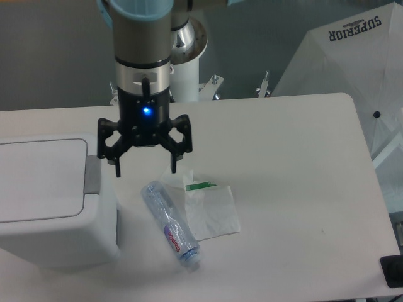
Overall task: Open the trash can
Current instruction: 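Lower the gripper onto the lid's rear edge and press down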
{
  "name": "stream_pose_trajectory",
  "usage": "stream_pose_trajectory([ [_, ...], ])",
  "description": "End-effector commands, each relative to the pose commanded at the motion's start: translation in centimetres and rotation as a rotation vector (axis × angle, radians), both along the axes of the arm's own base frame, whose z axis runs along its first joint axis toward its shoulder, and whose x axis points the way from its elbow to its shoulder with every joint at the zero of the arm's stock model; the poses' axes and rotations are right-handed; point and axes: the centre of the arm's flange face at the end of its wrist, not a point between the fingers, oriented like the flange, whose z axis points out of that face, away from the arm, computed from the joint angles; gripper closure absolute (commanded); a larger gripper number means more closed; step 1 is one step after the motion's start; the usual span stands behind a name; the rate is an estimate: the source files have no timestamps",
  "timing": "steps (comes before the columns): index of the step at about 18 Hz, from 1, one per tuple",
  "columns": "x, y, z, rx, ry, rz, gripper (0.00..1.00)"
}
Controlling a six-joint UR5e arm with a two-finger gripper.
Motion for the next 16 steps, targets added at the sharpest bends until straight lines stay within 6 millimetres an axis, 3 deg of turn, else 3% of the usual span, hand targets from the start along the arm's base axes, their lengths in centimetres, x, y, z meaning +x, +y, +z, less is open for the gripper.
stream_pose_trajectory([
  [16,0.57,0.34,-0.9,-0.012,-0.01,-0.013,0.0],
])
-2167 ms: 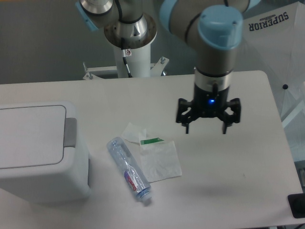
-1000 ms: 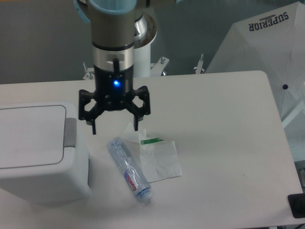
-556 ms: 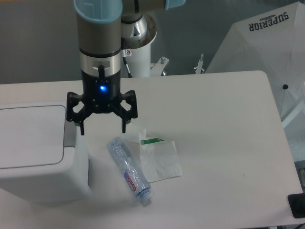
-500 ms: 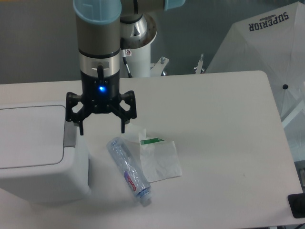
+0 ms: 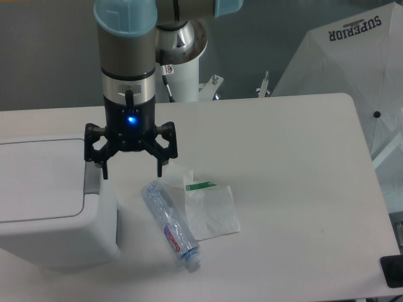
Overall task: Open the trash can
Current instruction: 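Lower the gripper onto the lid's rear edge and press down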
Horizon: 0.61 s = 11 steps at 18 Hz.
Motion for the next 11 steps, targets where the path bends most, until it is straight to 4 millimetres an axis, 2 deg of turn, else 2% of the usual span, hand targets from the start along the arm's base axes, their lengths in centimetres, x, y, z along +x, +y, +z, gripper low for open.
stream_pose_trajectory([
  [11,1.2,0.5,-0.7,-0.009,-0.011,-0.021,0.0],
])
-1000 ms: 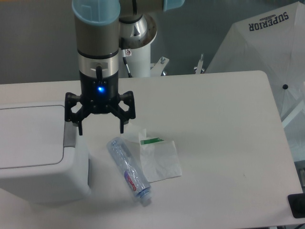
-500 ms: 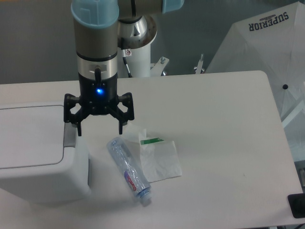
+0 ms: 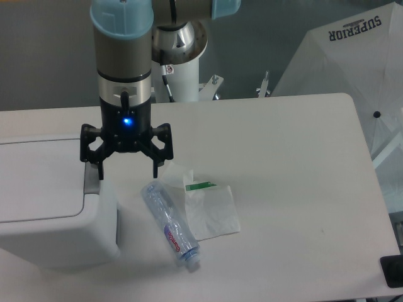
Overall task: Open the trash can
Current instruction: 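Lower the gripper onto the lid's rear edge and press down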
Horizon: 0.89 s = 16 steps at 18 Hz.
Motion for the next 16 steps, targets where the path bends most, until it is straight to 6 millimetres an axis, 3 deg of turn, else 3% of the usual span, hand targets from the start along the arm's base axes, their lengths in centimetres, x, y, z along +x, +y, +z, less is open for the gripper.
stream_pose_trajectory([
  [16,0.03,-0.04,-1.06,-0.016,-0.012,0.0,0.0],
])
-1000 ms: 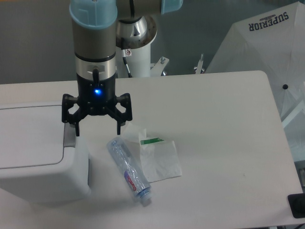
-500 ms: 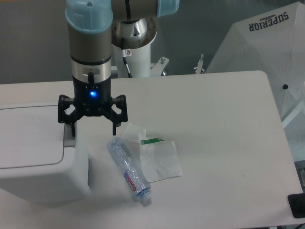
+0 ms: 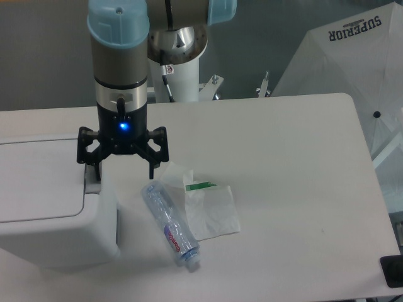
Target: Open the trash can
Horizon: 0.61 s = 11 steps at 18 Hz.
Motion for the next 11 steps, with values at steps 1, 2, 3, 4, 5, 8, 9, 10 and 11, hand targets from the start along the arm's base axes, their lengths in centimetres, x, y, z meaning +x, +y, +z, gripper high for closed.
stream_pose_trajectory([
  [1,0.0,0.0,0.0,0.0,0.0,0.0,0.0],
  [2,0.0,0.0,0.1,0.001,0.001,-0.001,0.0],
  [3,0.1,-0.1,0.2,0.002,0.002,-0.001,0.0],
  [4,0.1,-0.1,0.4,0.006,0.005,-0.001,0.0],
  [5,0.1,-0.1,1.1,0.017,0.011,-0.002,0.0],
  [8,-0.1,-0.2,3.8,0.066,0.029,0.0,0.0],
  [9,-0.4,-0.7,4.7,0.075,0.045,0.002,0.0],
  [10,-1.6,-1.4,5.5,0.086,0.058,0.02,0.0],
  [11,-4.2,-2.6,6.0,0.091,0.071,0.054,0.0],
])
